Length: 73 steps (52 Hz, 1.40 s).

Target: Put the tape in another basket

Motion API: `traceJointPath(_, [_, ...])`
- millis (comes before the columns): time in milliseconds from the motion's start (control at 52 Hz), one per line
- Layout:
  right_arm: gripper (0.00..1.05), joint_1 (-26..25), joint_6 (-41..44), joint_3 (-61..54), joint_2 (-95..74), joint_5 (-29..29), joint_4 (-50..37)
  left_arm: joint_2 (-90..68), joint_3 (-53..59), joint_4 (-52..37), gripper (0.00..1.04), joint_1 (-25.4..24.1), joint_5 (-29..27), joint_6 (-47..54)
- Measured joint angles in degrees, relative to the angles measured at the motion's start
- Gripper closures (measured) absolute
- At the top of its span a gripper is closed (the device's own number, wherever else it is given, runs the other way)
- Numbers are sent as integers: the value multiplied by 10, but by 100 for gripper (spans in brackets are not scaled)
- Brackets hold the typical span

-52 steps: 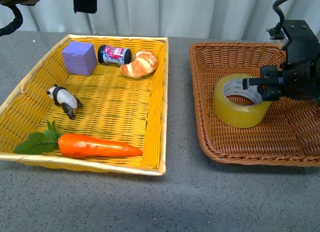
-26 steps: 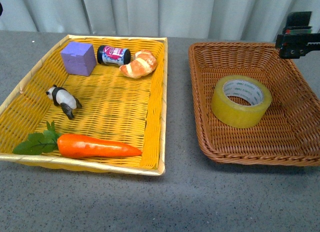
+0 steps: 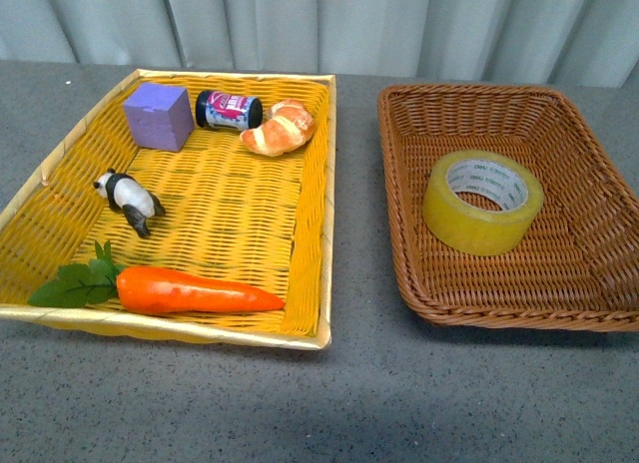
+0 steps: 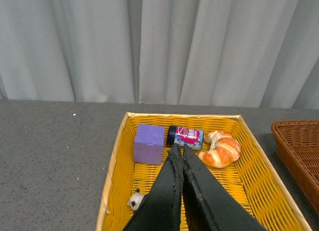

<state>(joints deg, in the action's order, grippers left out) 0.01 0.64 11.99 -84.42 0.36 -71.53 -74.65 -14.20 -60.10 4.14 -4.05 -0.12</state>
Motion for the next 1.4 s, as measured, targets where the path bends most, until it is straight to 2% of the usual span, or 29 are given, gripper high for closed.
traceJointPath(58, [104,0,0,-15,42,-1,35,13,24,-18,101,-5,8,0])
traceJointPath(96, [104,0,0,-25,89,-2,76,23,47,-24,101,-25,37,0])
traceJointPath(192, [104,0,0,-48,160,-2,111,70,75,2,101,-40,37,0])
traceJointPath(731, [104,0,0,-108,390,-4,279,301,130,174,101,-40,39,0])
traceJointPath(1058, [104,0,0,-117,533,-4,409,442,131,301,101,-40,39,0])
traceJointPath(1404, [104,0,0,-117,631,-4,501,541,131,394,101,-40,39,0])
